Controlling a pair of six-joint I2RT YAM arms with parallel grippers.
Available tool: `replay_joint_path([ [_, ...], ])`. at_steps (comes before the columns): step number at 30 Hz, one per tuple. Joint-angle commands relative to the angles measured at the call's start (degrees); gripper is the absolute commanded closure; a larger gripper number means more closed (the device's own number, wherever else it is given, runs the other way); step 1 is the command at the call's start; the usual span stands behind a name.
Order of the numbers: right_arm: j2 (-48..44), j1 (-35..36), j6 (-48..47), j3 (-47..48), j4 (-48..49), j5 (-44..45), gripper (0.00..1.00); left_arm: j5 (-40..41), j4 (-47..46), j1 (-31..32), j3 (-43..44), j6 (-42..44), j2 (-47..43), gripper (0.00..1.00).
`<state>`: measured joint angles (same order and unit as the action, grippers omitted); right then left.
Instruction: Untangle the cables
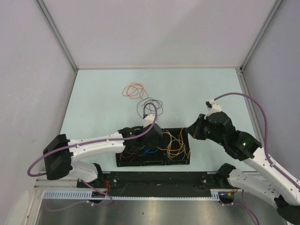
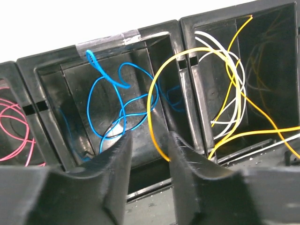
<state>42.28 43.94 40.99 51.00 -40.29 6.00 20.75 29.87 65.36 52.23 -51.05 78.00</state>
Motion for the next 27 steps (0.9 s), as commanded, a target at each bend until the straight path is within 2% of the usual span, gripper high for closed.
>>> replay_joint_path([
  [1, 0.34, -0.52, -1.09, -0.55, 2.41, -0.46, 1.00, 0.34, -2.71, 0.20, 0.15, -0.37, 1.45, 0.71],
  [2, 0.61, -0.61, -1.09, -0.90, 2.50, -0.64, 1.00, 0.43, -2.80, 0.20, 0.42, -0.20, 1.72, 0.82],
  [5, 1.57, -0.70, -0.92, -1.43, 3.64, -1.08, 1.00, 0.78, -2.36, 0.20, 2.26, 0.59, 2.86, 0.99],
  [10, 4.12, -0.79, 0.93, -2.57, 6.36, -2.13, 1.00, 1.04, 0.80, 0.38, 8.66, 2.79, 5.14, 1.00],
  [17, 10.36, -1.23, 5.58, -2.66, 7.07, 1.55, 1.00, 1.40, 5.37, 1.17, 16.14, 5.07, 8.04, 1.00],
  [27, 19.06, -2.45, 7.78, -4.86, 12.16, 1.56, 1.00, -0.54, 4.41, 1.52, 22.21, 7.01, 14.46, 1.00],
])
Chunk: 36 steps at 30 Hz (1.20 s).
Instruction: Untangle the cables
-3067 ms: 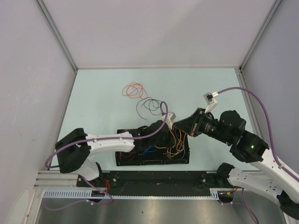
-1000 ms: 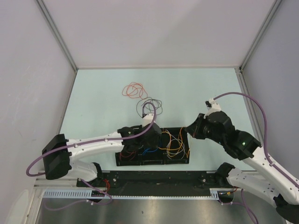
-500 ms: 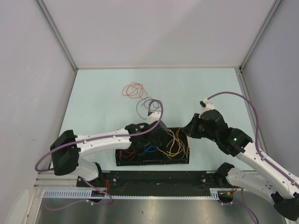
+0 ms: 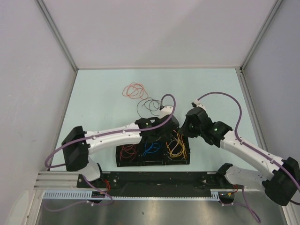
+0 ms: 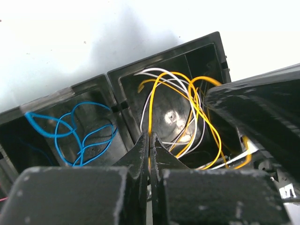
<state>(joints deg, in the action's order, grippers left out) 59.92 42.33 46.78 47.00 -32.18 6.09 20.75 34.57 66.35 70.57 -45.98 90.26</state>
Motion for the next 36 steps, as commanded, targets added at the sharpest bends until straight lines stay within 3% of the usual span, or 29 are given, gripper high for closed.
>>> replay_joint_path([
  [1, 2.38, -0.93, 2.17, -1.12, 4.84, 1.38, 1.00, -0.89, -0.38, 0.54, 4.84, 2.29, 3.59, 0.99],
  [12, 8.54, -4.62, 1.73, -4.99, 11.25, -1.34, 1.00, -2.47, -0.46, 0.28, 11.70, 5.11, 13.36, 0.98],
  [17, 11.96, -4.62, 1.20, -5.87, 13.11, -2.13, 1.00, -3.61, -2.22, -0.43, 9.95, 5.11, 15.21, 0.93],
  [23, 13.38, -4.53, 0.68, -6.22, 14.78, -2.39, 1.00, -4.41, -4.16, -1.13, 6.25, 5.72, 14.07, 0.78],
  [33, 13.20, -4.53, 2.17, -6.13, 14.79, -0.38, 1.00, -3.70, -0.38, -1.66, 6.34, 8.18, 7.75, 0.41],
  [36, 12.85, -4.45, 2.96, -5.87, 13.56, 1.03, 1.00, -6.25, -1.08, -2.54, 5.81, 8.01, 4.85, 0.38],
])
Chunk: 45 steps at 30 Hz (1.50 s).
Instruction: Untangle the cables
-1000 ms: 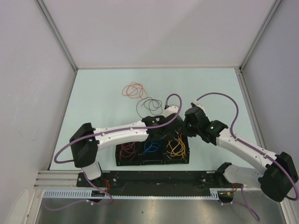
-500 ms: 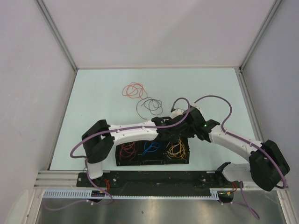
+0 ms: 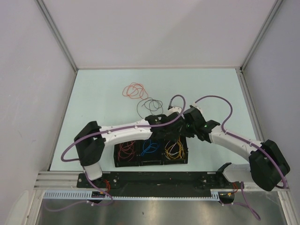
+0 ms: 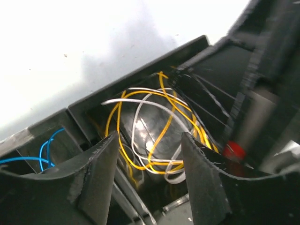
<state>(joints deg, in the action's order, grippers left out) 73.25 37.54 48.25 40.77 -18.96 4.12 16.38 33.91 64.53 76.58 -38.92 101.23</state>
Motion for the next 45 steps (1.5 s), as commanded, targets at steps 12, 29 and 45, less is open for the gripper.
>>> replay_joint_path([
  [12, -1.98, 4.12, 3.35, 3.34, -1.96, 7.57, 0.93, -1.00, -1.83, -1.69, -6.25, 2.62, -17.01, 0.33],
  [29, -4.43, 4.21, -5.27, 15.47, -18.03, 14.51, 0.30, -0.03, -3.76, -7.75, -23.84, 4.20, -37.32, 0.28],
  [45, -17.97, 3.68, -6.15, 15.56, -27.45, 17.15, 0.24, -0.82, -3.67, -20.23, -15.41, 12.72, -28.47, 0.25],
])
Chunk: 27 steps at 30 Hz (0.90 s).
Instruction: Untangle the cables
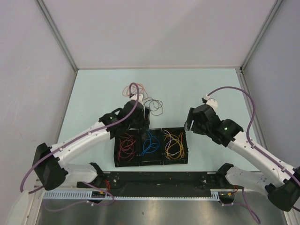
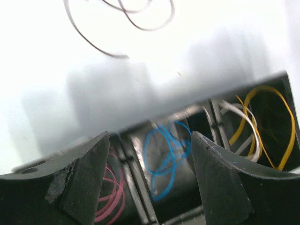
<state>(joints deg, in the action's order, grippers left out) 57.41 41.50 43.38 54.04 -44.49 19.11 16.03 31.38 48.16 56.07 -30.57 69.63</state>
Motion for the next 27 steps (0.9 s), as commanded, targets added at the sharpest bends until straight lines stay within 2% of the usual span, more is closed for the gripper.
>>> replay_joint_path([
  [1, -2.21, -0.54, -1.80, 2.21, -1.74, 2.16, 0.23, -0.56, -1.23, -4.73, 6.93, 4.72, 4.28, 0.25],
  [8, -2.65, -5.63, -6.54, 0.01, 2.73, -3.02, 0.21, -0.38, -2.98, -14.04, 15.46, 8.76, 16.49, 0.27],
  [16, 0.77, -8.62, -10.50, -3.32, 7.57, -10.93, 0.20, -4.78, -5.88, -25.03, 25.74, 9.91, 30.29, 0.30],
  [23, 5.25, -9.50, -11.73, -4.73, 12.14, -16.03, 0.20, -9.26, -7.73, -31.28, 34.53, 9.74, 44.26, 0.37],
  [27, 6.84, -9.77, -12.44, -5.43, 13.72, -16.83, 0.20, -10.67, -9.49, -33.48, 37.61, 9.56, 47.87, 0.38],
])
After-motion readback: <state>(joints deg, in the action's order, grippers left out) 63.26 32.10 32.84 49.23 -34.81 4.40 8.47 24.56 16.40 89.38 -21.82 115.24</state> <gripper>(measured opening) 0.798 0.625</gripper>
